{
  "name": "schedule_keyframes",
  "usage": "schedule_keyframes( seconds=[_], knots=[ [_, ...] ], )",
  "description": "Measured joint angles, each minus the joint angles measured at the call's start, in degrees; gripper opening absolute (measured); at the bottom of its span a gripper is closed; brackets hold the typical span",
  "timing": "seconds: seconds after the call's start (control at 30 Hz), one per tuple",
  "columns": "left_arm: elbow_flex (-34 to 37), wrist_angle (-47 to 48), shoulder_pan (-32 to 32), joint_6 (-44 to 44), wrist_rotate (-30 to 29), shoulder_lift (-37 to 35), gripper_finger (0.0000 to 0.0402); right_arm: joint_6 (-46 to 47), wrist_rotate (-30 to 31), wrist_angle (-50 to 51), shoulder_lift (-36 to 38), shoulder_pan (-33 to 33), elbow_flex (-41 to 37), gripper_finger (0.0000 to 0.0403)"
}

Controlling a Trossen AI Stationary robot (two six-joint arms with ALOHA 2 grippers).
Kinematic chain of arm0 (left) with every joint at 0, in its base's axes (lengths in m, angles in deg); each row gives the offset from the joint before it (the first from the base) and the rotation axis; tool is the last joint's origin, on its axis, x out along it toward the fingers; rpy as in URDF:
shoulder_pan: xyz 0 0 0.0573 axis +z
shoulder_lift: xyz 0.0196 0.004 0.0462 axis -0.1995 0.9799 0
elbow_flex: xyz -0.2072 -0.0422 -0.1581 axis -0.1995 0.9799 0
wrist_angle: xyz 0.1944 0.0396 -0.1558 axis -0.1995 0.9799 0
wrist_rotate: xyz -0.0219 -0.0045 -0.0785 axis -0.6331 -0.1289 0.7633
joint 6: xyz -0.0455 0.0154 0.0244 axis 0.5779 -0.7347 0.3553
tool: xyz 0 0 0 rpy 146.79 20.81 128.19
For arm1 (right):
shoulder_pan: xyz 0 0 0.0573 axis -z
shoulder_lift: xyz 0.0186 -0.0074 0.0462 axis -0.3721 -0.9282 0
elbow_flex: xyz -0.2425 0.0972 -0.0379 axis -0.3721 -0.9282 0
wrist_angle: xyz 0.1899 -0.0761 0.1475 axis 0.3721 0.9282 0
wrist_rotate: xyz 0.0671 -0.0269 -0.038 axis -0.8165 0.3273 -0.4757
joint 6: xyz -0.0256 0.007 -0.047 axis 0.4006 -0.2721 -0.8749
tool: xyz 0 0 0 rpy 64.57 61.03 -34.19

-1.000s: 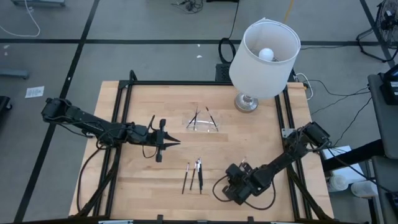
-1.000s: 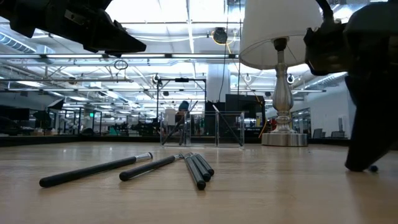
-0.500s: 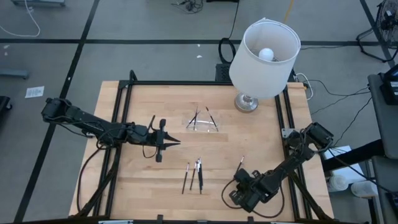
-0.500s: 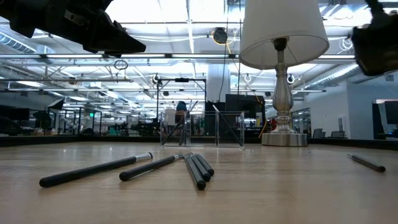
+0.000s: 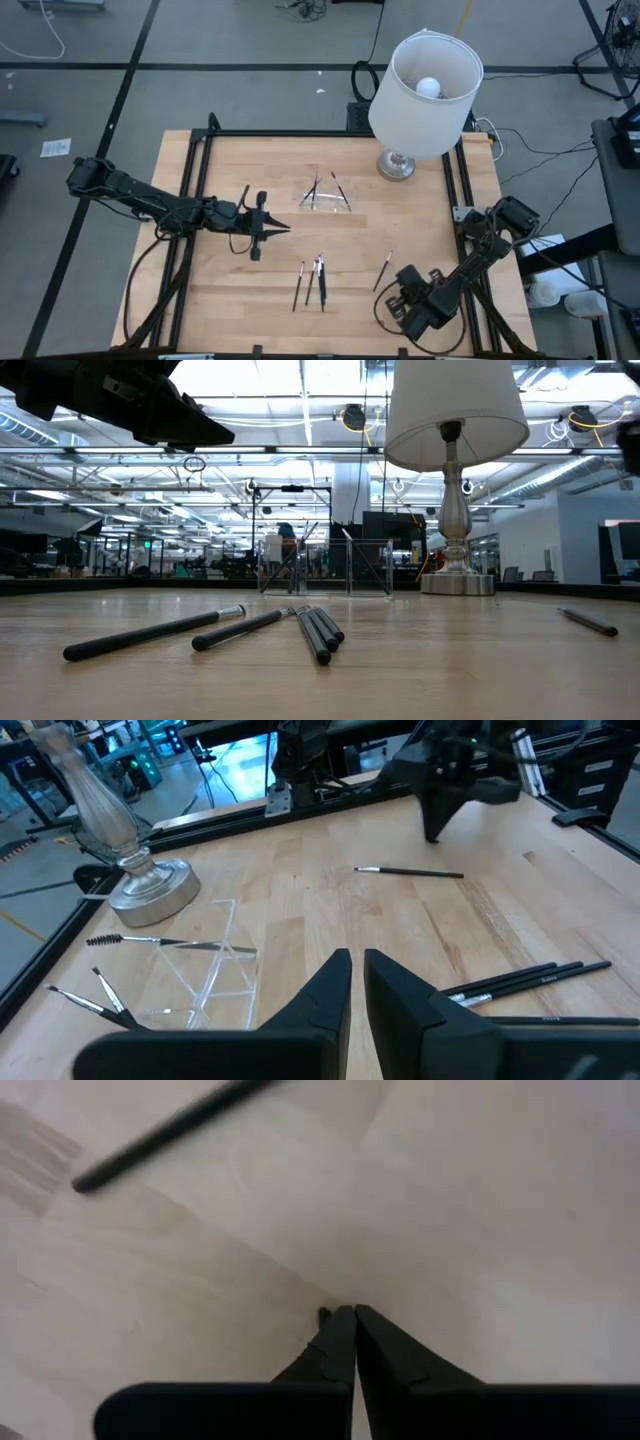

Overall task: Put items in baskets/containers
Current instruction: Put the black liner brush transparent organizer

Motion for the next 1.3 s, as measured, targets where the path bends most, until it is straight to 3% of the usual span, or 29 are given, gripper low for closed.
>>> schedule_keyframes(
  seconds=[0.13, 0.23, 0.57, 0.8, 1.3],
  knots=[
    [0.0, -0.4, 0.0, 0.0, 0.0, 0.0, 0.0042, -2.7, 7.6, -0.6, -0.1, 2.6, -0.9, 0.0],
    [0.0, -1.0, 0.0, 0.0, 0.0, 0.0, 0.0042, -5.7, 9.8, -3.8, 0.0, 4.6, -2.6, 0.0],
    [0.0, -0.9, 0.0, -0.1, 0.0, 0.0, 0.0042, -7.0, 14.8, -13.2, 0.1, 7.9, -10.6, 0.0],
    [0.0, -0.9, 0.0, -0.1, 0.0, 0.0, 0.0042, -9.6, 17.8, -16.3, 0.0, 9.1, -11.3, 0.0],
    [0.0, -1.2, 0.0, -0.2, 0.0, 0.0, 0.0042, -25.3, 21.9, -29.9, 0.0, 13.3, -11.3, 0.0]
  ],
)
